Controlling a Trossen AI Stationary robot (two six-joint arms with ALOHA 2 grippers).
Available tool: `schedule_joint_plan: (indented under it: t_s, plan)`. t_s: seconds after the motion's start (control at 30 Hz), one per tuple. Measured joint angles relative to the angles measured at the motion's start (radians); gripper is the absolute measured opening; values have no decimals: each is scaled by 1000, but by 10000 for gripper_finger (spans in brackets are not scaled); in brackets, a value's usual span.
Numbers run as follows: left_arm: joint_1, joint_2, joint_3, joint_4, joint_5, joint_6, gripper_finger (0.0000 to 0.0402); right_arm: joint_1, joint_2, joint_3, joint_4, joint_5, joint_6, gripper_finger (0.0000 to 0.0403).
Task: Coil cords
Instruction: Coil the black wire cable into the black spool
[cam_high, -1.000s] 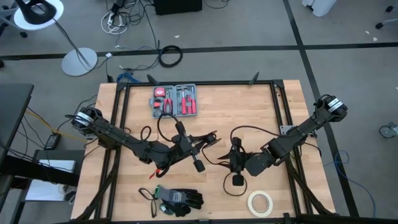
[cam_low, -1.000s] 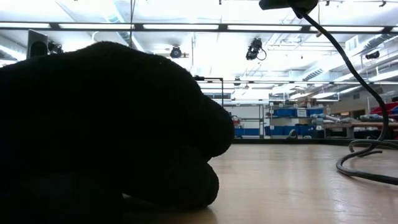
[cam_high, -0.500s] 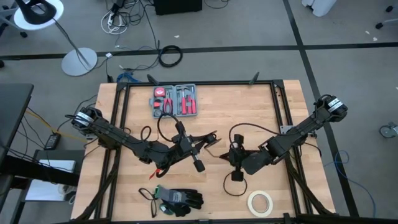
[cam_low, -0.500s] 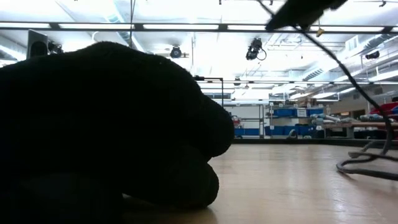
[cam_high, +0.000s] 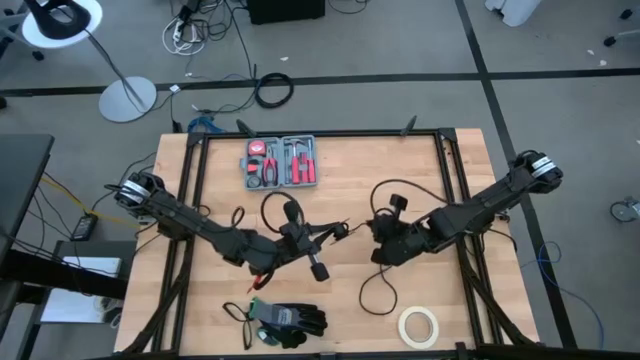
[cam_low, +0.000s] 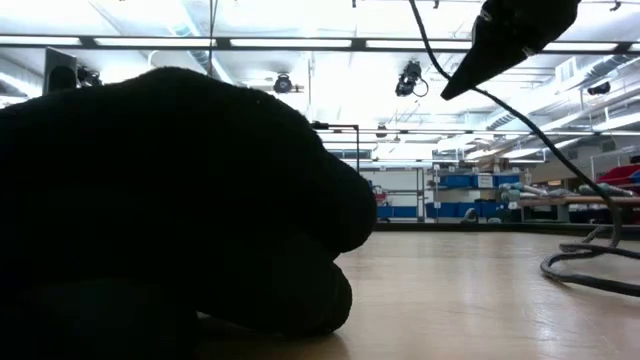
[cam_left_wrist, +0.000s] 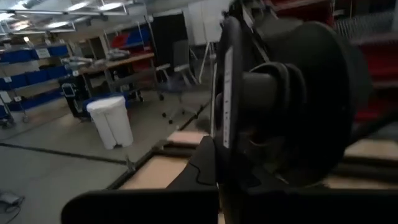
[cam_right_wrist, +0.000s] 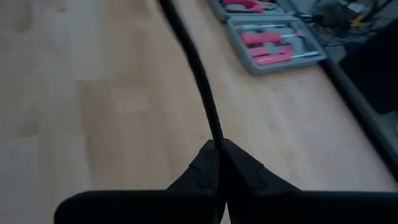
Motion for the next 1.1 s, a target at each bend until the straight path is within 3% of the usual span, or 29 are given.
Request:
schedule_joint_plan:
  t_s: [0.23, 0.43, 0.87, 1.1]
  plan:
    - [0, -1, 1, -181, -40, -97, 0, -1, -134, -1, -91, 89, 48, 6]
    - [0, -1, 2, -270, -58, -145, 0, 36, -222, -1, -31, 147, 34, 6]
    - [8, -2, 2, -461, -128, -255, 0, 159, -254, -1, 333, 186, -224, 6]
    - [14, -2, 2, -462, -126, -273, 0, 184, -229, -1, 586, 155, -413, 6]
